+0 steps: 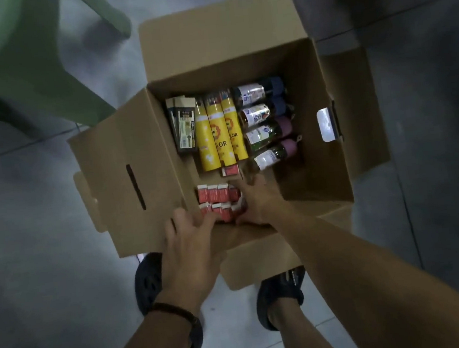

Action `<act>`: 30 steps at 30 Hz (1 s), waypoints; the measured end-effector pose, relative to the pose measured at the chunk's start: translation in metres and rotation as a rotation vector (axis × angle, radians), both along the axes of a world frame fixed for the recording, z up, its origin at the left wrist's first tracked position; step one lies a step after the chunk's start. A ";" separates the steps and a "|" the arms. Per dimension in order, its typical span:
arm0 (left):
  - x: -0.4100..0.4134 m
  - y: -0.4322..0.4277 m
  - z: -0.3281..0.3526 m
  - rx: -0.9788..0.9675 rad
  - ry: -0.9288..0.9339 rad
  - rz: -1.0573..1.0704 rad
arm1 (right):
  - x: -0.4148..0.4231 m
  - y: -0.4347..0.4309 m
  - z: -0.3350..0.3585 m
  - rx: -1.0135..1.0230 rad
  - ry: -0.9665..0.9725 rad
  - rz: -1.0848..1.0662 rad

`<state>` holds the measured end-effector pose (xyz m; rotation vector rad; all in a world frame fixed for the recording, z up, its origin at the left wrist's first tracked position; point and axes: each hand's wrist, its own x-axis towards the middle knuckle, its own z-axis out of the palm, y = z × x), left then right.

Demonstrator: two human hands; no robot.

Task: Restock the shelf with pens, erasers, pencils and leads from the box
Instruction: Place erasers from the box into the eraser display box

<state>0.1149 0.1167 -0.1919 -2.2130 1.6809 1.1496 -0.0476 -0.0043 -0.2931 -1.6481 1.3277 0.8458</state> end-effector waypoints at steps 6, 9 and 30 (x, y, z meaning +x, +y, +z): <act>-0.001 0.010 -0.005 -0.050 0.027 0.053 | 0.006 0.004 -0.019 -0.040 -0.159 -0.261; 0.000 0.007 -0.007 -0.058 0.028 0.072 | 0.010 0.000 -0.026 -0.081 -0.173 -0.218; 0.010 -0.001 0.004 0.026 0.137 0.199 | -0.017 -0.010 0.004 -0.215 -0.314 -0.415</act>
